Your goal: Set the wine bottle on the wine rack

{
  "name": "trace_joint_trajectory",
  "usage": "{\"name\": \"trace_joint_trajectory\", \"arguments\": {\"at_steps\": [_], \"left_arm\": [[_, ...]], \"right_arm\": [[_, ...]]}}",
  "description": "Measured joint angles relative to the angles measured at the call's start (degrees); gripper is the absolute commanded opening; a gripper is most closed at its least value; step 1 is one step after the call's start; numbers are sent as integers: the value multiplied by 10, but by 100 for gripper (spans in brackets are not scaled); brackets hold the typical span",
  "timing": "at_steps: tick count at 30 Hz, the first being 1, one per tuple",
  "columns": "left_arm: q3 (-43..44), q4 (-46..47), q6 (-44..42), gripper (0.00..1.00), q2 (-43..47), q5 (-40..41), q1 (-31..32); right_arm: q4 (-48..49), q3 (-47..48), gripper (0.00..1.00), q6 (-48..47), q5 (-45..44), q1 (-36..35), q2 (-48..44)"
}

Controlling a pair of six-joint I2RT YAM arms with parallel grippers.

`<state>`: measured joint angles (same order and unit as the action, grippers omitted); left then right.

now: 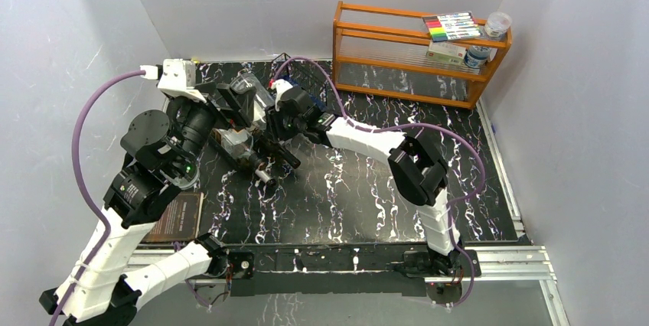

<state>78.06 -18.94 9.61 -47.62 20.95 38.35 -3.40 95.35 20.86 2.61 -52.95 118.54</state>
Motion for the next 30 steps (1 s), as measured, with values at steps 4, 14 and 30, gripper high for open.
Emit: {"name": "trace_joint_trajectory", "arguments": {"at_steps": [4, 14, 30], "left_arm": [[0, 0, 0, 97, 1, 3, 0], [-1, -4, -12, 97, 1, 12, 0], [-1, -12, -37, 98, -1, 25, 0]], "right_arm": [[-14, 13, 0, 2, 11, 0, 8], [-89, 81, 50, 7, 51, 0, 42], [-87, 137, 86, 39, 38, 9, 42]]}}
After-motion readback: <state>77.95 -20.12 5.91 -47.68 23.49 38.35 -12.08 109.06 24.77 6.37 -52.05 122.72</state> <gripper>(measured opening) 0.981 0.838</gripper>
